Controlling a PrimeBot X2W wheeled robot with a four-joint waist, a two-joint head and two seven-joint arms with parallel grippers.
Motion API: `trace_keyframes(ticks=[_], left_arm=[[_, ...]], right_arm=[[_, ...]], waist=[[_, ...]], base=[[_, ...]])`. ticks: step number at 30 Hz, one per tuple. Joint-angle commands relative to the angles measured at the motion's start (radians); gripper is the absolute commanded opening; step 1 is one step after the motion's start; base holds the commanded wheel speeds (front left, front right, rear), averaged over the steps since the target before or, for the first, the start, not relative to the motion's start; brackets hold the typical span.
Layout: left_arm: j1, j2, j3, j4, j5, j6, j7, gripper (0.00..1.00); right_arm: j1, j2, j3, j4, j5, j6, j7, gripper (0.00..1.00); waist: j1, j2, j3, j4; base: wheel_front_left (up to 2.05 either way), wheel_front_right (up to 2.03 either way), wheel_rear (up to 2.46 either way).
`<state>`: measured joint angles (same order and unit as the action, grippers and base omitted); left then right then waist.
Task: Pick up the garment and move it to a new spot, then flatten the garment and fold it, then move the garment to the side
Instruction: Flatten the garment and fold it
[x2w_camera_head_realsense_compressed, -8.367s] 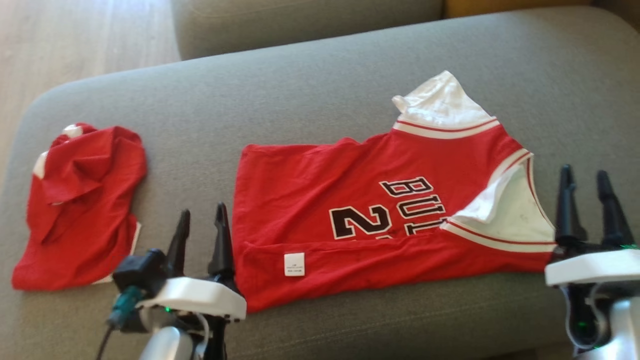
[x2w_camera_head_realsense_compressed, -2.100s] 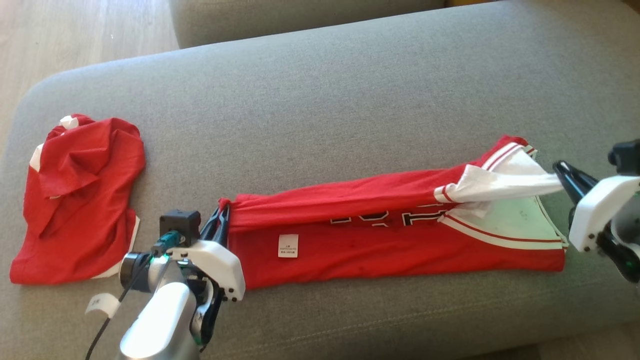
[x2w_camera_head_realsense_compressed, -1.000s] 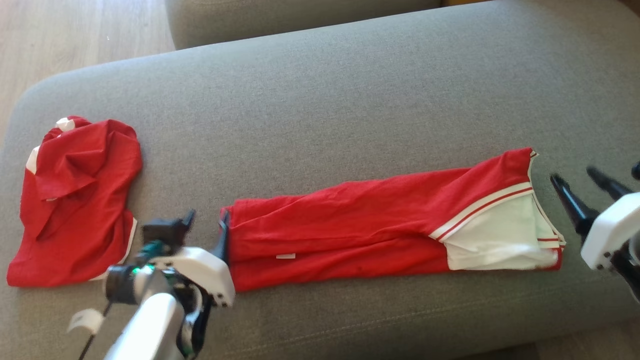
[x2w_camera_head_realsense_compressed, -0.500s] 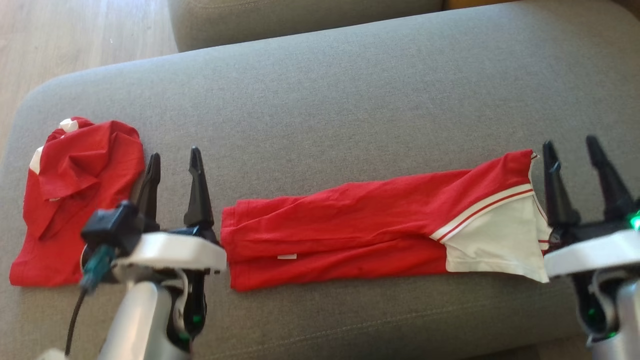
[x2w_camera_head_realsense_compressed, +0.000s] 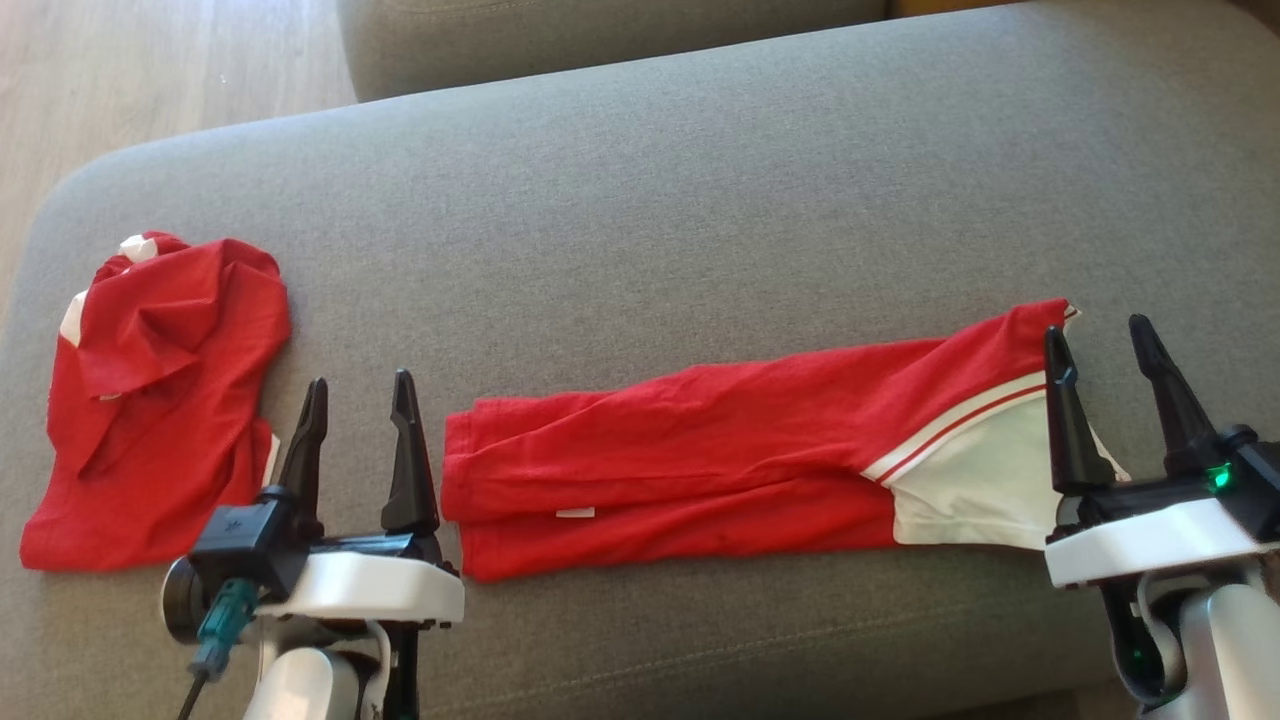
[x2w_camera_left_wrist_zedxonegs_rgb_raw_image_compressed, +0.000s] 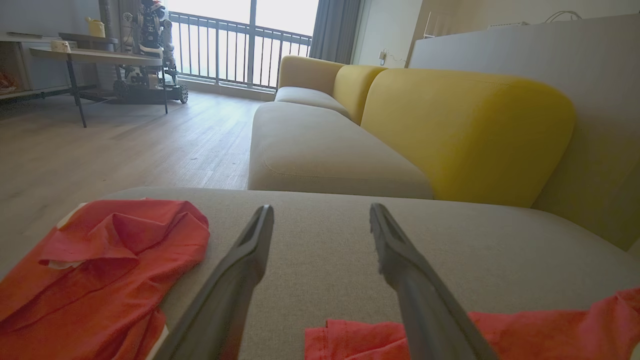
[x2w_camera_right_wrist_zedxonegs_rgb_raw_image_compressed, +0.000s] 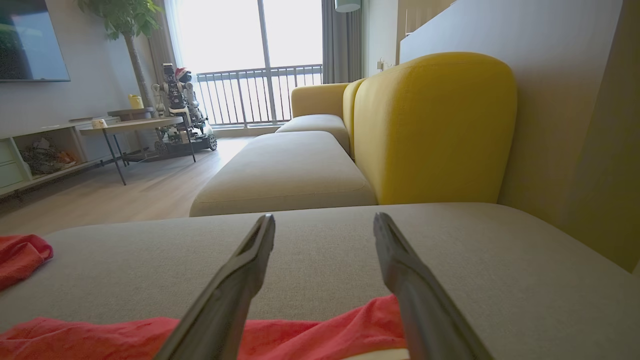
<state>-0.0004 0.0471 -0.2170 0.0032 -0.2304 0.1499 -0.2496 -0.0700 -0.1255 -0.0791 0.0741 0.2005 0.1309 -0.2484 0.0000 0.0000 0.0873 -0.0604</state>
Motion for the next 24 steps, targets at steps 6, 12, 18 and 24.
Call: trace_keyframes(ticks=[6,12,18,24], left_arm=[[-0.043,0.003,0.017,-0.034,0.000,0.006,-0.012,1.00],[-0.048,0.003,0.003,-0.027,-0.002,0.005,-0.012,1.00],[-0.064,0.003,-0.005,-0.021,0.012,-0.005,-0.012,1.00],[-0.079,0.003,-0.015,-0.021,0.029,-0.013,-0.012,1.00]], right_arm=[[-0.022,-0.002,-0.012,0.005,0.004,0.000,-0.013,1.00],[-0.029,0.012,-0.079,0.109,0.011,0.000,0.032,1.00],[-0.075,0.028,-0.145,0.241,0.007,0.000,0.110,1.00],[-0.139,0.035,-0.195,0.343,-0.003,0.000,0.145,1.00]], waist=[[0.0000,0.0000,0.003,0.013],[0.0000,0.0000,0.018,0.022],[0.0000,0.0000,0.054,0.036],[0.0000,0.0000,0.100,0.046]], base=[[0.00,0.00,0.00],[0.00,0.00,0.00],[0.00,0.00,0.00],[0.00,0.00,0.00]])
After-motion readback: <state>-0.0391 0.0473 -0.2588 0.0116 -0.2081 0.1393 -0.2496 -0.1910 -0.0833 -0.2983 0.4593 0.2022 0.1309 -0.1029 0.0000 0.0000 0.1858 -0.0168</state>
